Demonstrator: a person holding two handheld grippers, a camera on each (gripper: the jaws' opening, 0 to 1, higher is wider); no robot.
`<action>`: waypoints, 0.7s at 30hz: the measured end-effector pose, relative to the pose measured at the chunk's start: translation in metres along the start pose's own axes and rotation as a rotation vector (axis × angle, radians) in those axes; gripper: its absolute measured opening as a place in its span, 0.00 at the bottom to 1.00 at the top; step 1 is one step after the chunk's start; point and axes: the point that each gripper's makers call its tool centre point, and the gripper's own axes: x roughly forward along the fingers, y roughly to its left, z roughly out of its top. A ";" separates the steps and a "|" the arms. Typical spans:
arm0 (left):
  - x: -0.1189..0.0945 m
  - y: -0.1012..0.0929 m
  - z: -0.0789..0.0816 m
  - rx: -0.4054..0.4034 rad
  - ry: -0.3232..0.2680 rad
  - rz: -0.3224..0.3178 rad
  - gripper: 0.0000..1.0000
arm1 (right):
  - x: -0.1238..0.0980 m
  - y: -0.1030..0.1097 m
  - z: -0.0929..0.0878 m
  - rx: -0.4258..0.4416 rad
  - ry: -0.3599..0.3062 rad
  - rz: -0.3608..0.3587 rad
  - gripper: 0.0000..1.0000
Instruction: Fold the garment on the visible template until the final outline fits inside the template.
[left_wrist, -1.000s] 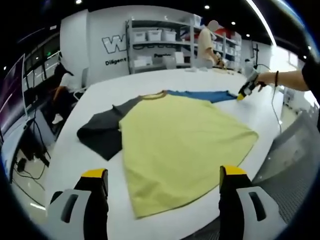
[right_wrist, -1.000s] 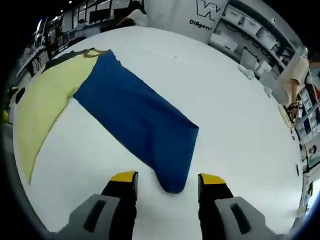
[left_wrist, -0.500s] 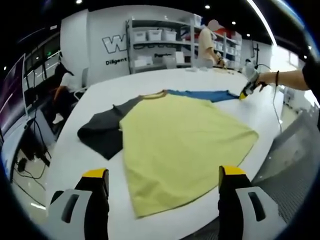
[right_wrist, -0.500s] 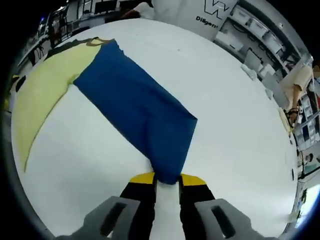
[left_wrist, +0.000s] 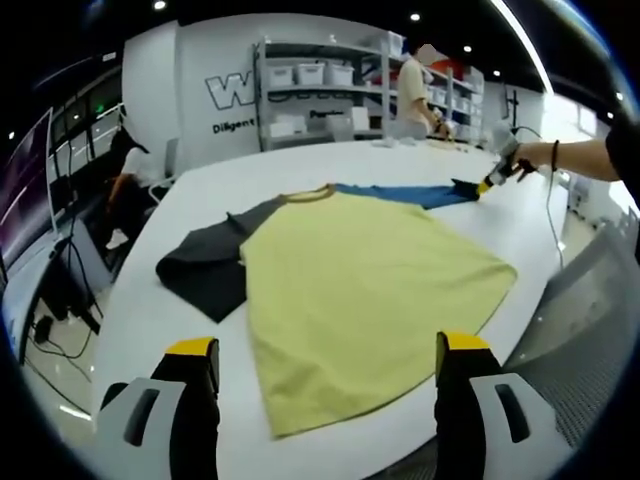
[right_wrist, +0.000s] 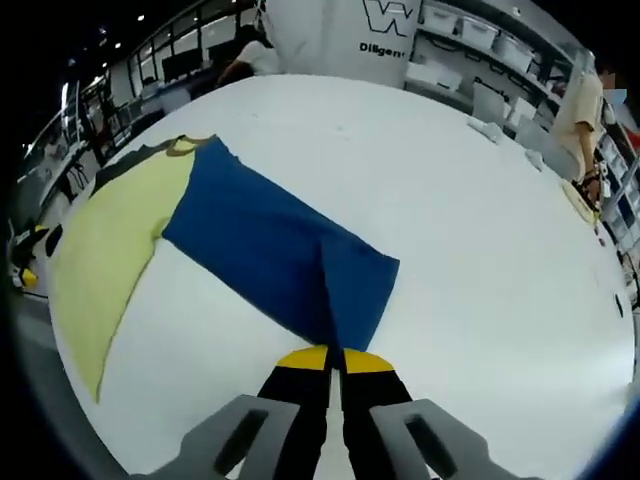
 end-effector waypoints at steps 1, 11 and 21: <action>0.000 0.000 0.000 0.001 0.000 0.000 0.86 | 0.000 0.002 0.002 0.004 -0.006 0.004 0.00; 0.000 -0.004 0.002 -0.003 -0.005 -0.019 0.88 | 0.000 0.021 0.029 0.011 -0.051 0.024 0.00; 0.000 -0.005 0.003 -0.016 -0.016 -0.025 0.88 | 0.002 0.045 0.055 -0.018 -0.106 0.054 0.00</action>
